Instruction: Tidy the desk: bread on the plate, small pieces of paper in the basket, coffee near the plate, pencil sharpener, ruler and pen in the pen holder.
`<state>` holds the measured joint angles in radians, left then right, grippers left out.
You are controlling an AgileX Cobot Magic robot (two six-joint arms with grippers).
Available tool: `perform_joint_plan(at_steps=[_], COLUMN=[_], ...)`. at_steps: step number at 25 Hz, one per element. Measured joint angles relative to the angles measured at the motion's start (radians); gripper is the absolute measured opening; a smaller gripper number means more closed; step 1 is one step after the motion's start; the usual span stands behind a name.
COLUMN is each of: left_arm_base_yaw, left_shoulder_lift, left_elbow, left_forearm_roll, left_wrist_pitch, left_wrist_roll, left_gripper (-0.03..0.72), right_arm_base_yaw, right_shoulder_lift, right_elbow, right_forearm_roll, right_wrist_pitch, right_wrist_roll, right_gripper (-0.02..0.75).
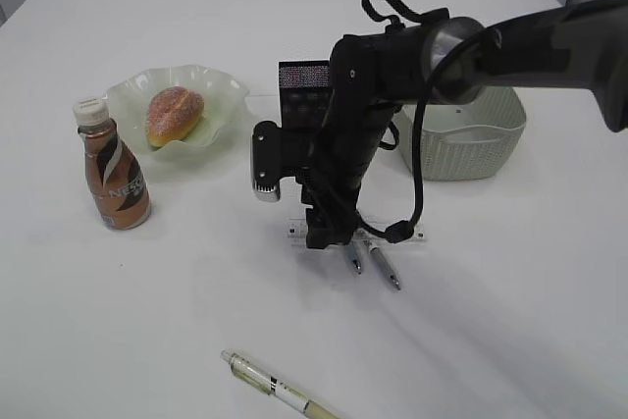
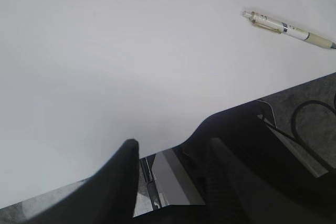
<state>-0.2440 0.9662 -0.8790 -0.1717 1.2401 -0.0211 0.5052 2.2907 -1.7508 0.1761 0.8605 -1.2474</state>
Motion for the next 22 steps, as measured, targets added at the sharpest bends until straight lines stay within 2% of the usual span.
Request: perform_joint_plan(at_steps=[22], left_arm_base_yaw=[0.000], left_shoulder_lift=[0.000], left_elbow=[0.000], left_forearm_roll=[0.000], left_wrist_pitch=[0.000], left_wrist_roll=[0.000], left_gripper=[0.307], right_arm_base_yaw=[-0.008], right_shoulder_lift=[0.029], right_elbow=[-0.002], right_forearm_roll=[0.000], right_wrist_pitch=[-0.003], right_wrist_roll=[0.008], right_gripper=[0.535])
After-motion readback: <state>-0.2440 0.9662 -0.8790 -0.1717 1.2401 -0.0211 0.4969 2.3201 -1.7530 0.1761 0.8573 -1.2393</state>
